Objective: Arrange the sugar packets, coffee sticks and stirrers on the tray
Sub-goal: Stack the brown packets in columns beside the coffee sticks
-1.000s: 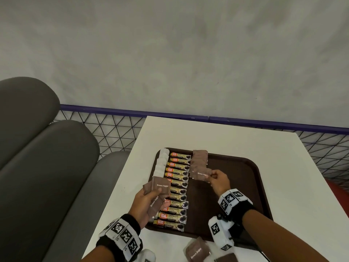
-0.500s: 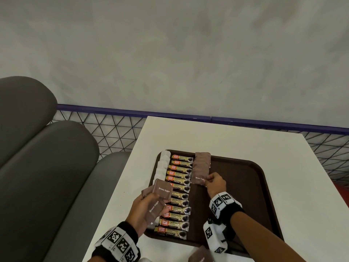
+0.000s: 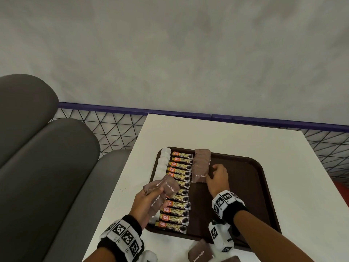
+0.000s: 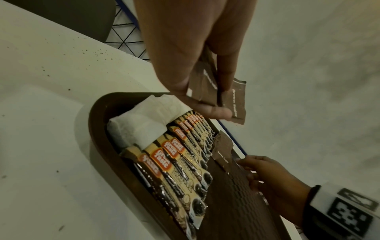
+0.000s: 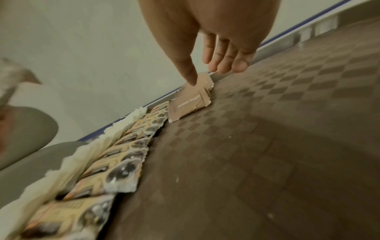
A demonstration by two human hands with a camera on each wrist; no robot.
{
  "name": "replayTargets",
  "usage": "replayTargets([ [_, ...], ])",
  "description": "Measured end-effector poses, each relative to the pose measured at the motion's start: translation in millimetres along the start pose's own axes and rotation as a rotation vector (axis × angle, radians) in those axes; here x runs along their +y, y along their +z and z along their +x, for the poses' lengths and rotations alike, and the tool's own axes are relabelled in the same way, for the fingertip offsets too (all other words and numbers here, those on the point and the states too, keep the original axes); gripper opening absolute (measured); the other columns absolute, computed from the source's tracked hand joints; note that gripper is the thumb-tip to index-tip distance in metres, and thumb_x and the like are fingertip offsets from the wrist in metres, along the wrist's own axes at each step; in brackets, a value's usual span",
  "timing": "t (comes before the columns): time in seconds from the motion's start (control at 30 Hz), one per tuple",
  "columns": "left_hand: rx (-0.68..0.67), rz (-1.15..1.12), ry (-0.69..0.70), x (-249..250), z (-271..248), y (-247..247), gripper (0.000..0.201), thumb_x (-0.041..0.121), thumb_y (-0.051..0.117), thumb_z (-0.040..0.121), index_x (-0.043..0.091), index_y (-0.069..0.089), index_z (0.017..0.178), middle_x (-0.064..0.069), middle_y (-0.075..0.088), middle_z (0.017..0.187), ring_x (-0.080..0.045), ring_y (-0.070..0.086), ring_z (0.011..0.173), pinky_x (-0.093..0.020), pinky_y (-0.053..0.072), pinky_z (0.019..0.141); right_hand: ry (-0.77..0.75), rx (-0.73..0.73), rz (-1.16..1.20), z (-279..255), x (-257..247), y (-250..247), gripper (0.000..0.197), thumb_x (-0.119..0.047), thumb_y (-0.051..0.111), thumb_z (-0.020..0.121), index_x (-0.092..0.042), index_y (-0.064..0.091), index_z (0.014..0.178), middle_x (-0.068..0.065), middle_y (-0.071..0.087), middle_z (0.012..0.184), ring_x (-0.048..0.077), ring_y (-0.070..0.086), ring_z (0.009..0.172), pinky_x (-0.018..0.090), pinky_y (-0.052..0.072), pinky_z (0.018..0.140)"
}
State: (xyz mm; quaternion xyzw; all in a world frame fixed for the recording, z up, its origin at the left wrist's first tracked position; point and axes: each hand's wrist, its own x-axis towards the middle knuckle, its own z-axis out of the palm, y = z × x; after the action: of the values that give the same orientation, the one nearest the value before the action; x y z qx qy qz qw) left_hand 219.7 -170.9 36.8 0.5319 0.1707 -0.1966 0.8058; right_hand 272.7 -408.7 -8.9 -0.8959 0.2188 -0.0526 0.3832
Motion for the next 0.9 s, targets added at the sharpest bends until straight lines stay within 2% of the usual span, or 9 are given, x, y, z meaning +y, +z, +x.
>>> replayTargets([
  [0.13,0.016,0.003,0.017,-1.4,-2.5,7.0,0.024,0.006,0.058,0.089,0.013,0.062,0.112,-0.012,0.069,0.107,-0.022,0.067,0.092,-0.031,0.055,0.064,-0.112,-0.089,0.181,-20.9,-9.6,-4.6,0.018,-0.019,0.06,0.086,-0.014,0.05,0.101,0.001,0.049,0.1,0.016,0.051,0.094,0.022,0.041,0.079],
  [0.27,0.025,-0.005,0.029,-3.4,-7.2,16.1,0.021,0.006,0.057,0.09,0.015,0.062,0.108,-0.009,0.069,0.102,-0.022,0.067,0.09,-0.029,0.057,0.062,-0.122,-0.386,0.473,-50.1,-27.4,-10.3,0.017,-0.03,0.058,0.088,-0.018,0.052,0.098,-0.003,0.056,0.096,0.011,0.054,0.091,0.015,0.041,0.075],
  [0.37,0.003,-0.006,0.02,-7.7,-8.3,19.5,0.026,0.007,0.057,0.09,0.012,0.061,0.115,-0.015,0.067,0.11,-0.023,0.066,0.092,-0.031,0.054,0.062,-0.152,-0.585,0.492,-66.5,-35.1,-9.6,0.029,-0.039,0.064,0.081,-0.022,0.052,0.1,-0.002,0.058,0.101,0.013,0.057,0.095,0.023,0.047,0.084],
  [0.43,-0.034,-0.015,0.005,-9.4,-9.5,21.5,0.03,0.01,0.058,0.09,0.01,0.059,0.12,-0.018,0.065,0.115,-0.022,0.065,0.092,-0.031,0.052,0.062,-0.179,-0.64,0.499,-72.2,-33.9,-6.0,0.027,-0.034,0.067,0.08,-0.02,0.052,0.098,0.001,0.061,0.101,0.018,0.059,0.096,0.032,0.048,0.088],
  [0.5,-0.054,-0.029,-0.01,-10.5,-10.0,22.8,0.029,0.009,0.057,0.09,0.009,0.06,0.119,-0.017,0.065,0.112,-0.022,0.065,0.093,-0.032,0.053,0.063,-0.19,-0.632,0.538,-75.0,-32.5,-4.3,0.018,-0.023,0.068,0.082,-0.018,0.053,0.091,0.001,0.061,0.093,0.016,0.059,0.089,0.032,0.049,0.084],
  [0.6,-0.081,-0.054,-0.042,-9.8,-11.2,23.3,0.029,0.003,0.06,0.086,0.006,0.06,0.115,-0.017,0.064,0.107,-0.023,0.062,0.092,-0.033,0.055,0.066,-0.15,-0.563,0.573,-72.9,-32.0,-8.3,0.014,-0.011,0.067,0.081,-0.015,0.054,0.087,-0.001,0.059,0.085,0.012,0.057,0.08,0.024,0.047,0.072],
  [0.73,-0.084,-0.071,-0.083,-7.4,-10.7,18.3,0.029,-0.005,0.063,0.074,0.003,0.061,0.102,-0.014,0.058,0.101,-0.023,0.059,0.091,-0.033,0.054,0.066,-0.053,-0.426,0.578,-61.8,-25.6,-20.1,0.01,-0.01,0.063,0.084,-0.015,0.056,0.089,0.0,0.062,0.088,0.01,0.056,0.075,0.019,0.044,0.061],
  [0.83,-0.093,-0.123,-0.104,-6.2,-10.8,13.2,0.028,-0.01,0.048,0.081,-0.002,0.056,0.106,-0.022,0.054,0.102,-0.028,0.058,0.089,-0.034,0.055,0.06,0.009,-0.29,0.51,-46.2,-12.2,-23.6,0.017,-0.008,0.062,0.085,-0.022,0.054,0.079,-0.004,0.06,0.081,0.011,0.055,0.074,0.02,0.042,0.063],
  [0.9,-0.053,-0.129,-0.107,-5.1,-12.2,11.2,0.026,-0.009,0.044,0.087,-0.004,0.056,0.109,-0.028,0.058,0.106,-0.034,0.059,0.097,-0.036,0.058,0.058,0.046,-0.216,0.407,-35.5,-3.4,-23.4,0.014,-0.008,0.063,0.084,-0.018,0.056,0.077,0.0,0.06,0.078,0.017,0.055,0.077,0.026,0.043,0.069],
])
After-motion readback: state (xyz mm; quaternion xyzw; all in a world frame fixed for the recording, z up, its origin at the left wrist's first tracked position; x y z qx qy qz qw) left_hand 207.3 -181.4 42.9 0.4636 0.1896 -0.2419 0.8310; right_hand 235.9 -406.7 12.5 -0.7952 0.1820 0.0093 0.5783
